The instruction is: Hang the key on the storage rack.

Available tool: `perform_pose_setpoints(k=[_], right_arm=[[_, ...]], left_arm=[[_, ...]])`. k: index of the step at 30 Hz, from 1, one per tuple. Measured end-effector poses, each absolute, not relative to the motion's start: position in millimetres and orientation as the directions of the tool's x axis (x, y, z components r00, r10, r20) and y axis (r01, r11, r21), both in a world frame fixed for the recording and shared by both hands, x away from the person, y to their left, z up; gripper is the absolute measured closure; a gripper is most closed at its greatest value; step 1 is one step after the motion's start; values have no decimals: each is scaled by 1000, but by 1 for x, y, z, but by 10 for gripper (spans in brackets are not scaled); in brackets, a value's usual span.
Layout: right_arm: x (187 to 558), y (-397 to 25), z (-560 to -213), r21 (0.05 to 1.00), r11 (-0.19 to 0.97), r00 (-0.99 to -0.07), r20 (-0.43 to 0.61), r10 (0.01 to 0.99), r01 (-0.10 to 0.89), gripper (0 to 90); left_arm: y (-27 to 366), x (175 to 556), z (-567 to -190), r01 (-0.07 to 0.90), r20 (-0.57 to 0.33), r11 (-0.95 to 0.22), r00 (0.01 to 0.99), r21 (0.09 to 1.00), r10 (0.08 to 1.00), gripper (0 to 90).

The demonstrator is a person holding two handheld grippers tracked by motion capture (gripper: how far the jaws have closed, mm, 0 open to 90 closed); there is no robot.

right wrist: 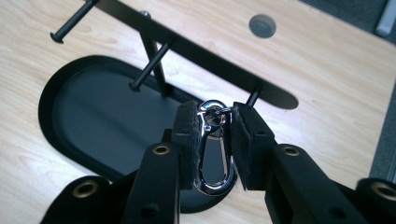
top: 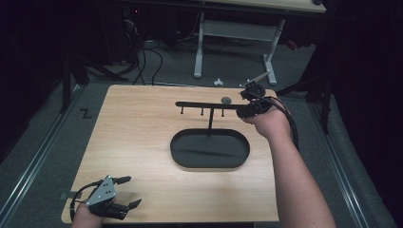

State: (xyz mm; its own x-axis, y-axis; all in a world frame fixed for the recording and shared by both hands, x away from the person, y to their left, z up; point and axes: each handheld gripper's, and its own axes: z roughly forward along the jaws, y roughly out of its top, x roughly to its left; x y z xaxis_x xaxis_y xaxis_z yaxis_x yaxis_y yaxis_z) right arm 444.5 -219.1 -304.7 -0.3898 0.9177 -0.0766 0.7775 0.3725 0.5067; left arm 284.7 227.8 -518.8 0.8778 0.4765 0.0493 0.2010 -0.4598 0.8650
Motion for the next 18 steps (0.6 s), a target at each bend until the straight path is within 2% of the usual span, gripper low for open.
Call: perform_pose_setpoints(k=[18], right_arm=[[447, -214, -310, 494, 364, -392, -50, 919, 790, 704]], left_arm=[[228, 284, -519, 198, 52, -463, 880, 864, 472, 153]])
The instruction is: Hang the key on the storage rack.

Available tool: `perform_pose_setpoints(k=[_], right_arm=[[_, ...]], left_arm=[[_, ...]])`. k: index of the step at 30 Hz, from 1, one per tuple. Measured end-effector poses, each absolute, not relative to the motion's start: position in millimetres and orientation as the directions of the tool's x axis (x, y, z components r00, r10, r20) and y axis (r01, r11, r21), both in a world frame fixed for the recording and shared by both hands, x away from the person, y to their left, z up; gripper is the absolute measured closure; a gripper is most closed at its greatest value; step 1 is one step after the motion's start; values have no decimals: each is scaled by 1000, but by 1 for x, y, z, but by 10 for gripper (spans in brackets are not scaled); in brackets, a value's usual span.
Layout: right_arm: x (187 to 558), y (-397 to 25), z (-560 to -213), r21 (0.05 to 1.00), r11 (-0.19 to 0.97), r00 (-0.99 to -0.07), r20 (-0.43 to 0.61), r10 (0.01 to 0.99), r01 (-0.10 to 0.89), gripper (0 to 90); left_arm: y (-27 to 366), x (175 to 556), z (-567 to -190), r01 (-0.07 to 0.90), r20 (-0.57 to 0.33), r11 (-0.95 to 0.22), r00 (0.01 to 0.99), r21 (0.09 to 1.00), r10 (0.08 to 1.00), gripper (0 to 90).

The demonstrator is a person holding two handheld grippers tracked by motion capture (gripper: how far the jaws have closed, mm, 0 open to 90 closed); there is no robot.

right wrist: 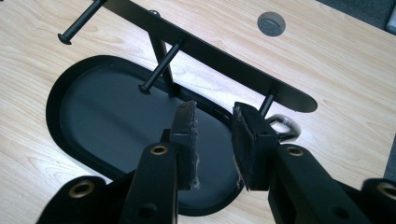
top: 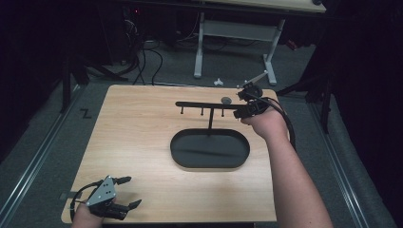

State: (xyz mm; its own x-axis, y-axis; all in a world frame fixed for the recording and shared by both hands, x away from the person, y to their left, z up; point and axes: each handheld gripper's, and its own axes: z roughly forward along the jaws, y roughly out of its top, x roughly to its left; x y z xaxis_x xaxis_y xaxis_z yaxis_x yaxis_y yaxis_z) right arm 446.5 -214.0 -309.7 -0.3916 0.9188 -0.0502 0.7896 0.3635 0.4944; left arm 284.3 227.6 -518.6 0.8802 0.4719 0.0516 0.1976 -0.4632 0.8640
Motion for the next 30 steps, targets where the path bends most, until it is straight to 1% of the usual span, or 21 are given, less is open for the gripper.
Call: perform_pose_setpoints(k=[9, 20, 30], right_arm=[[444, -217, -310, 496, 361, -391, -46, 919, 790, 702], [433, -224, -312, 499, 348, -387, -26, 922, 794, 675], [424, -229, -310, 506, 346, -391, -17, 920, 790, 675]], left_arm=[[227, 285, -519, 196, 53, -464, 881, 864, 470, 153], [226, 283, -519, 194, 53, -459, 880, 867, 472, 153], [226, 284, -519, 196, 53, -457, 878, 867, 476, 153]])
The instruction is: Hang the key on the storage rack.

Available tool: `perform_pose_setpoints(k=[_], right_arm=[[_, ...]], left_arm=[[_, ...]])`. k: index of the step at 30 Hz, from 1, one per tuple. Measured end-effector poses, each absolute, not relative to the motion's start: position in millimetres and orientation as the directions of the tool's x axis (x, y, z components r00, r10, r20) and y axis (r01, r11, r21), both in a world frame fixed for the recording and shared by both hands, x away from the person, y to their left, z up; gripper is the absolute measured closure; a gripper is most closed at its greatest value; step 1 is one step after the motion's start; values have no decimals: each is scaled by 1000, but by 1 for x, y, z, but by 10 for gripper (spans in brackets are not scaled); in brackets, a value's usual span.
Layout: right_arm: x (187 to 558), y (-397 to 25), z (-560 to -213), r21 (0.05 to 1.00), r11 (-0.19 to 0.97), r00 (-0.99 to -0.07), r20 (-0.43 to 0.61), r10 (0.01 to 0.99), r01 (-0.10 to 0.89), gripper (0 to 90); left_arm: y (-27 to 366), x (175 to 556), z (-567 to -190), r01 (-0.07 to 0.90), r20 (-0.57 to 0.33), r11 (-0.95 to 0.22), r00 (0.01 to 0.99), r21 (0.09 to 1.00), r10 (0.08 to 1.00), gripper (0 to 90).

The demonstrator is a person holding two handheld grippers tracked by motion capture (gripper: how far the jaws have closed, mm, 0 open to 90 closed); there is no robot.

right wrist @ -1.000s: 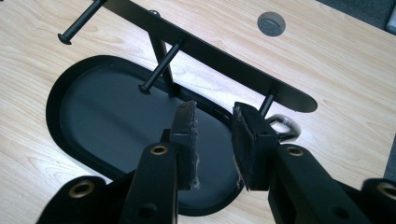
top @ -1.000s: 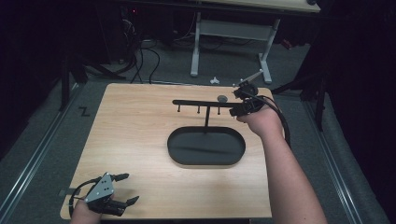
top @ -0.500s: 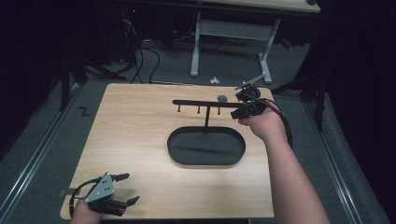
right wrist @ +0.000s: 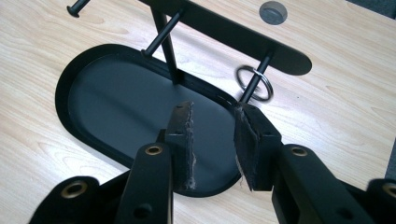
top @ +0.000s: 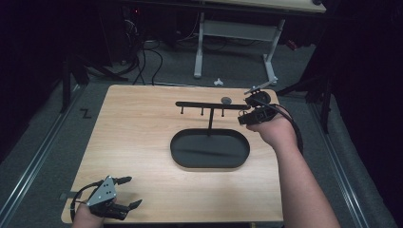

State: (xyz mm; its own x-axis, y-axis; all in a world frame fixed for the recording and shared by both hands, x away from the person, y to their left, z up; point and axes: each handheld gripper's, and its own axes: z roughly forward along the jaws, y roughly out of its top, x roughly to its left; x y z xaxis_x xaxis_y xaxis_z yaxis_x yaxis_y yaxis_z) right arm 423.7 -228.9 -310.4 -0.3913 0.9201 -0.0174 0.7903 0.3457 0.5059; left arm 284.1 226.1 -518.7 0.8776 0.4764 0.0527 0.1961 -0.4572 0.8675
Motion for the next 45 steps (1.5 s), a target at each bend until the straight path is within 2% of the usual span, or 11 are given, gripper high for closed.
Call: perform_pose_setpoints(k=[17, 36, 40, 45], right_arm=[[407, -245, -341, 485, 333, -387, 12, 922, 808, 635], [377, -268, -421, 501, 259, -345, 85, 935, 825, 510], [365, -269, -438, 538, 244, -346, 97, 933, 807, 461], [347, -268, -462, 588, 231, -336, 74, 939, 775, 443]], left_arm=[[223, 287, -519, 196, 57, -462, 877, 865, 478, 153], [222, 289, -520, 198, 58, -466, 876, 862, 479, 153], [222, 289, -520, 200, 57, -467, 876, 862, 479, 153], [222, 289, -520, 199, 57, -466, 875, 862, 480, 153]])
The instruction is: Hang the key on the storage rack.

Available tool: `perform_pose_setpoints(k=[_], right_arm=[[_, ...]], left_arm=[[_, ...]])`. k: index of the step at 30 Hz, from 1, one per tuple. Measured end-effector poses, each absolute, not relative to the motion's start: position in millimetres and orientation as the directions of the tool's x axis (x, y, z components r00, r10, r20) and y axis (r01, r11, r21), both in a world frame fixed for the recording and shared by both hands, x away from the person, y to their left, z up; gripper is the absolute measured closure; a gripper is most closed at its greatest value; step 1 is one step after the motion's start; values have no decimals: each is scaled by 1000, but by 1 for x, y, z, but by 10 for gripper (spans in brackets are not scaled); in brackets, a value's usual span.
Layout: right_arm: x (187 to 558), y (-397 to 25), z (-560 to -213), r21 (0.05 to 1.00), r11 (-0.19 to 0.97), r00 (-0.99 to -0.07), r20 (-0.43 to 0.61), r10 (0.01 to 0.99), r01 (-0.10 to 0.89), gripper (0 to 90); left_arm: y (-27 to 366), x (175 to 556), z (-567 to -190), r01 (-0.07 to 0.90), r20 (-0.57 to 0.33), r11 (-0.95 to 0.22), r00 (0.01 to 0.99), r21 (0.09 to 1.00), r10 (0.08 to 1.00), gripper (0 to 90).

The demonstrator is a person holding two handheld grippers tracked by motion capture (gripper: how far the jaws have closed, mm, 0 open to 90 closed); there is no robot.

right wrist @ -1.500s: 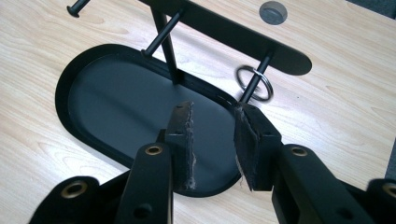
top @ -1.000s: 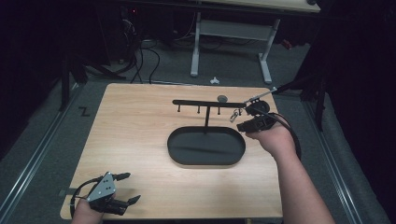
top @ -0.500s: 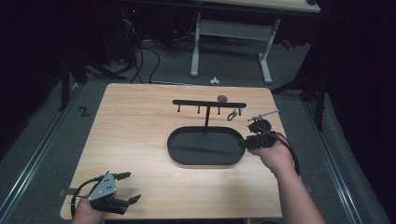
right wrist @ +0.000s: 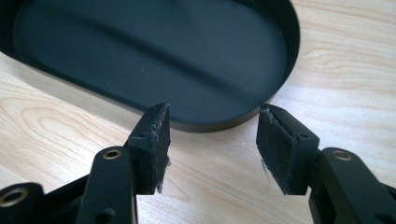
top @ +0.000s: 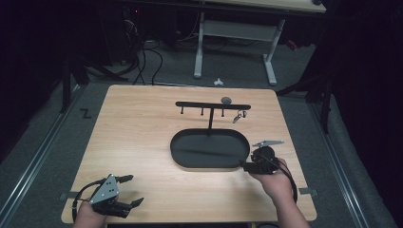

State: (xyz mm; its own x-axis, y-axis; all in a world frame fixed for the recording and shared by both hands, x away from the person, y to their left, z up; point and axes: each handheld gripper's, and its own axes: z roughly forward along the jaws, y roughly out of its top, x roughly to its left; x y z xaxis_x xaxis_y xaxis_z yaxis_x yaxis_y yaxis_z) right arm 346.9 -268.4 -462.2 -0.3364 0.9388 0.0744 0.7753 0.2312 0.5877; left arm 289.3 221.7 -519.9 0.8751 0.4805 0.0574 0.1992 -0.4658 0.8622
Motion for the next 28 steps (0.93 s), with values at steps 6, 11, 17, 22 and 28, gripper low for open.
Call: perform_pose_setpoints(k=[6, 11, 17, 22, 28], right_arm=[[315, -265, -493, 687, 196, -337, 75, 939, 700, 375], [280, -263, -519, 784, 176, -324, 34, 945, 595, 367], [262, -266, -523, 829, 119, -287, 52, 957, 547, 374], [266, -261, -527, 809, 152, -310, 39, 950, 568, 364], [268, -260, -527, 808, 149, -302, 38, 953, 570, 365]], left_arm=[[221, 290, -520, 201, 56, -464, 874, 863, 483, 153], [221, 291, -521, 203, 55, -462, 873, 863, 485, 153], [221, 291, -520, 206, 54, -455, 867, 866, 496, 153], [220, 289, -519, 196, 63, -460, 870, 866, 489, 153], [223, 290, -519, 196, 62, -458, 870, 867, 490, 153]])
